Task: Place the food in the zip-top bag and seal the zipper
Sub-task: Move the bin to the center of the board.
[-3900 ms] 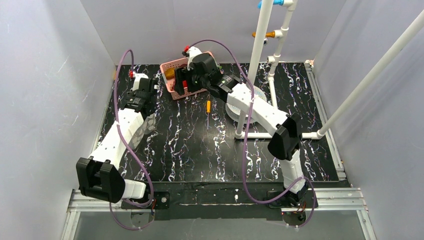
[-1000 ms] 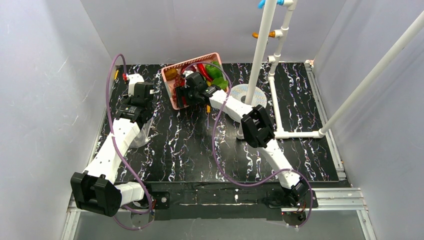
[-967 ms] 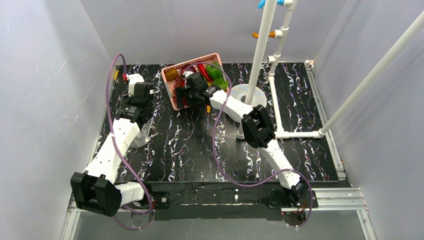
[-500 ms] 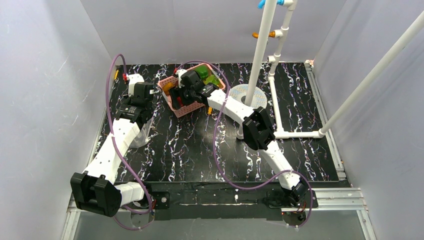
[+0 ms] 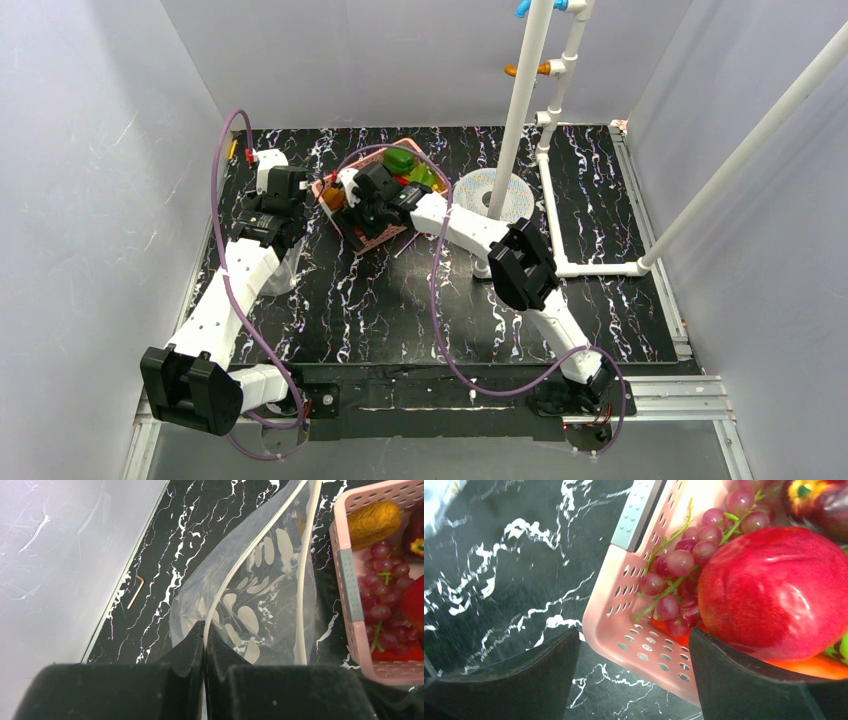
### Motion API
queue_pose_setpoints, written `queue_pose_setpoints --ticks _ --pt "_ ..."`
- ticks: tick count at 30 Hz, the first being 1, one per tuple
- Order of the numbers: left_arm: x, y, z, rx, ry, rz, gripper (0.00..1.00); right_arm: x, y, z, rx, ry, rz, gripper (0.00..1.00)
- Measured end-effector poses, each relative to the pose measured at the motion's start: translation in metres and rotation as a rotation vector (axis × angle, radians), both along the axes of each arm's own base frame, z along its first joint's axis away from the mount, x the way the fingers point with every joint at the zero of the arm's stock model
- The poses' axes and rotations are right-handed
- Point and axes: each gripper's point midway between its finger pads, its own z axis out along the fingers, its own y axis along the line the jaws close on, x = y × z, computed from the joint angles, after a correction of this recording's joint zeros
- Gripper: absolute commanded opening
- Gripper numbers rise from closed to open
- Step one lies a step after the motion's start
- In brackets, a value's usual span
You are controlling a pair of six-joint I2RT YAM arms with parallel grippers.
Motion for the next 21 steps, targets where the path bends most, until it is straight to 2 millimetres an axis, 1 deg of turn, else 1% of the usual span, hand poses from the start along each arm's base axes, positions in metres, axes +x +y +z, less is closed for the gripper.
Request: queue_pose_setpoints --ticks 5,11,14,16,21 --pt "0.000 0.000 0.000 0.000 0.000 0.000 0.00 -0.030 -0.004 -0.007 -0.062 -0.041 0.108 0.85" --pt "0.000 0.000 0.000 0.003 0.002 -0.002 0.00 -0.077 -0.022 -0.010 -0.105 -0.013 0.179 0.85" --pt "0.000 0.000 -0.001 0.005 0.006 -0.007 0.00 -0.094 -0.029 -0.009 -0.107 0.014 0.182 0.87" --pt "0.000 -0.002 -0.003 0.001 0.013 -0.020 0.00 -0.101 -0.035 -0.008 -0.108 0.036 0.169 0.87" --pt "-0.003 -0.011 -0.014 -0.034 0.061 -0.070 0.00 -0.107 -0.044 0.001 -0.097 0.062 0.133 0.88"
